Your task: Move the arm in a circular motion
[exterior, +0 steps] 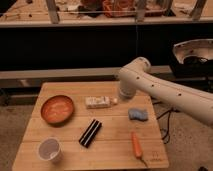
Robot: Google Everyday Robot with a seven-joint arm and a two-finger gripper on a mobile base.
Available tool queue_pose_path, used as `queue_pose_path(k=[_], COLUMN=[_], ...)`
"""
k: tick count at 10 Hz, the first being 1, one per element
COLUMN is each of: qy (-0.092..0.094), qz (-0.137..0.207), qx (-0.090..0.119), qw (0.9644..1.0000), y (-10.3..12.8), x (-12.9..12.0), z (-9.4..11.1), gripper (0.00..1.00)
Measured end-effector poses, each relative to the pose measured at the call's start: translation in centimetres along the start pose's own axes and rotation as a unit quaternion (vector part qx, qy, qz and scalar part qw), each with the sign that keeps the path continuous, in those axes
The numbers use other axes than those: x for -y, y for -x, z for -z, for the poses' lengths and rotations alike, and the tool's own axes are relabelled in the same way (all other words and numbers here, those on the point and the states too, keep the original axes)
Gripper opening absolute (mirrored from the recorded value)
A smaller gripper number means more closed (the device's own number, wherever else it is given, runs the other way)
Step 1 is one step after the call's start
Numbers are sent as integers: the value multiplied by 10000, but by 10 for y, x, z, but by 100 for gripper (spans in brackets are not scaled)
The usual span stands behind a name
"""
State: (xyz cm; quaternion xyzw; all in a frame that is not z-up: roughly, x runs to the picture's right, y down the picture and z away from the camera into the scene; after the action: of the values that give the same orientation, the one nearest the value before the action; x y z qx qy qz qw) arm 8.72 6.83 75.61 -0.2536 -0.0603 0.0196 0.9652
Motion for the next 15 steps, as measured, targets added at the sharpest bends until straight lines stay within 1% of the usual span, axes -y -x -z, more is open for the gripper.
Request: queue_pose_path(k=[1, 3, 5, 7, 8, 10, 11, 13, 14, 15], qy=[12, -19, -30, -44, -36, 58, 168, 274, 379, 453], qz=[-45, -204, -445, -720, -814, -904, -950, -940, -915, -883], qx=[79, 130, 199, 292, 338, 393, 405, 428, 459, 453], qw=[10000, 9997, 9988, 9970, 9961, 9951, 9945, 9943, 9940, 9940], y=[-2, -24, -53, -81, -88, -89, -89, -86, -83, -82], x=[0, -4, -13, -26, -35, -58, -79, -104, -127, -139], z=[2, 6, 11, 15, 18, 21, 23, 26, 27, 25], gripper=[18, 36, 58, 76, 80, 80, 80, 80, 80, 80])
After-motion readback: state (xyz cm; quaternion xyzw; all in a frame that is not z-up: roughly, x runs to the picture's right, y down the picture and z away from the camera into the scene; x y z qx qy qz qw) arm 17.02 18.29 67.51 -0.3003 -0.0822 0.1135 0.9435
